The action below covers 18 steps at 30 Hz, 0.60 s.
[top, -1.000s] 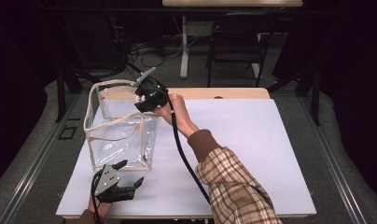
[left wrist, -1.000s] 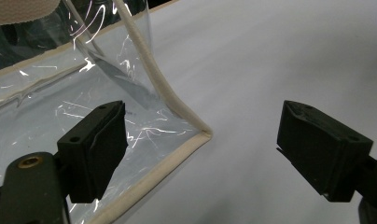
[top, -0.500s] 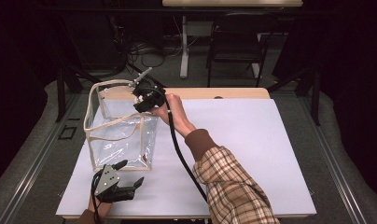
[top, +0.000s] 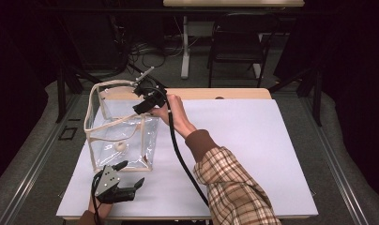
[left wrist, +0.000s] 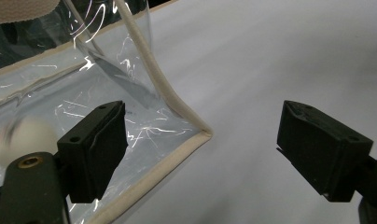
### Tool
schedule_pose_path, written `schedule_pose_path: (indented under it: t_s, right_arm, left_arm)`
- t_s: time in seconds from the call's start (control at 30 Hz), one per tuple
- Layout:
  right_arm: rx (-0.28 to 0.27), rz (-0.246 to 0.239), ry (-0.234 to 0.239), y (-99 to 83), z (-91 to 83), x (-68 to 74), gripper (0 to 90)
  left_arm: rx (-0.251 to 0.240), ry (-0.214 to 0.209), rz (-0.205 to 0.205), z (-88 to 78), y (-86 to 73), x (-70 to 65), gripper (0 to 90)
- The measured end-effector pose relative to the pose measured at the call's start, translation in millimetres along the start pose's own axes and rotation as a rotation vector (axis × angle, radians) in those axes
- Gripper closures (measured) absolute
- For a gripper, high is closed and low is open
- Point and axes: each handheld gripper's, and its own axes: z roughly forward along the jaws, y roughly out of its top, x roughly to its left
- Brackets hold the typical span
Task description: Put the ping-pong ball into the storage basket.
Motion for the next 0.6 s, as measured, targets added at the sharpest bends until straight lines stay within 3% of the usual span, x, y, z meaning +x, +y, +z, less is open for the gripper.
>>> schedule_pose_path:
  t_s: [0.17, 0.4, 0.6]
  right_arm:
    - [-0.019, 0.019, 0.032, -4.3, -8.8, -4.1, 24.9]
    - [-0.045, 0.003, 0.08, -11.4, -20.7, -3.0, 22.2]
    - [-0.042, 0.003, 0.09, -19.4, -27.3, -4.6, 15.2]
  left_arm:
    - [0.001, 0.001, -0.001, 0.4, 0.0, 0.1, 16.1]
    - [0.002, 0.002, 0.001, 0.4, 0.0, 0.1, 16.1]
    - [0.004, 0.001, 0.003, -0.1, 0.0, 0.0, 16.1]
